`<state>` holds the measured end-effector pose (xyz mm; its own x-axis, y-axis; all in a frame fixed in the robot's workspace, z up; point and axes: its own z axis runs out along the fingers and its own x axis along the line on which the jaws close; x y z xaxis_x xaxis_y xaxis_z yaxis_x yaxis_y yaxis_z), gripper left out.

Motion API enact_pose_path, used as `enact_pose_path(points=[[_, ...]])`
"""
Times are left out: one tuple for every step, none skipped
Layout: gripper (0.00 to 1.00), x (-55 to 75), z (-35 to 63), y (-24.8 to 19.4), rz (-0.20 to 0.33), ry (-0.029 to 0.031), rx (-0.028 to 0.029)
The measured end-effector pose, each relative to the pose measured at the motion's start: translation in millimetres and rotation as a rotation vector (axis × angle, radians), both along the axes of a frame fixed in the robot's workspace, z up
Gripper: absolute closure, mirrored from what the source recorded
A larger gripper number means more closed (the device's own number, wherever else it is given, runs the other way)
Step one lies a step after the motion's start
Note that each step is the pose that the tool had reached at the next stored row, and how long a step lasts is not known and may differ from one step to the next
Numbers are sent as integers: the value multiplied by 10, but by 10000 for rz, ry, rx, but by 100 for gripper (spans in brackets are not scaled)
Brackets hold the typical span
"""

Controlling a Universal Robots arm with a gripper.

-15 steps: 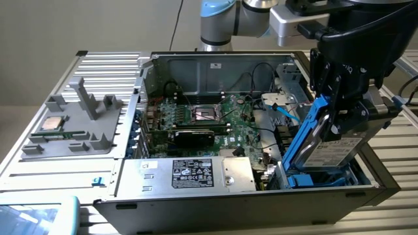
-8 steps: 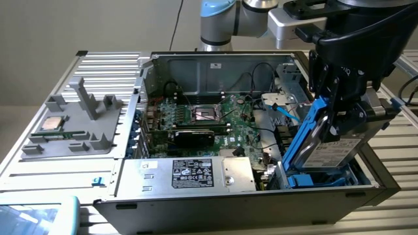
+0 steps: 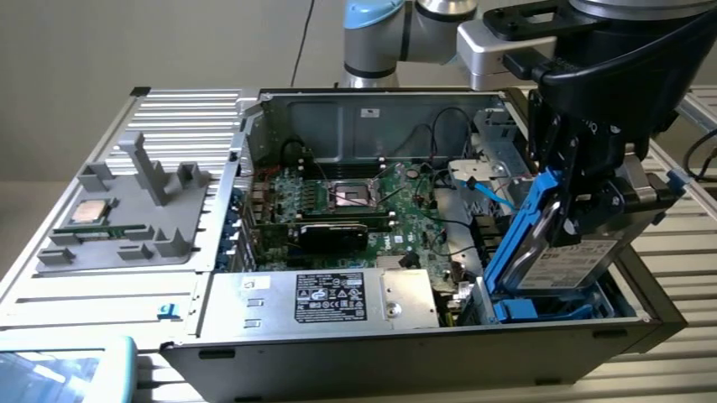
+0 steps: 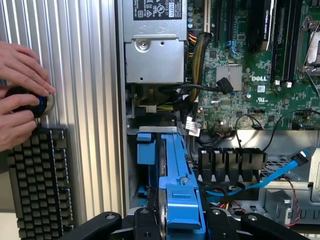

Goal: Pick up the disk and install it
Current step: 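Insert the disk into the insertion slot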

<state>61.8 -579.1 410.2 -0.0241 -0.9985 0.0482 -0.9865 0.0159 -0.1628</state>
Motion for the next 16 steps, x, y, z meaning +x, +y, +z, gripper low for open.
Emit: enact_pose_path(points=[[63,0,-4,0,0,-3,-1],[63,-1,-10,0,0,-8,1],[63,-2,-14,0,0,-12,1],[63,-2,-19,0,0,-16,1],[63,-3,-23,0,0,-20,1],[63,-3,-26,0,0,-24,0],[63,-4,-27,0,0,-27,-1],[63,-4,-27,0,0,-27,-1],[63,-4,-27,0,0,-28,-2],[63,-4,-28,0,0,-28,-1],[63,-4,-28,0,1,-28,0],[63,-4,-28,0,0,-28,0],[63,-4,-28,0,1,-28,0],[63,-4,-28,0,0,-29,0],[61,-4,-28,0,0,-29,-1],[55,-4,-28,0,0,-28,0]])
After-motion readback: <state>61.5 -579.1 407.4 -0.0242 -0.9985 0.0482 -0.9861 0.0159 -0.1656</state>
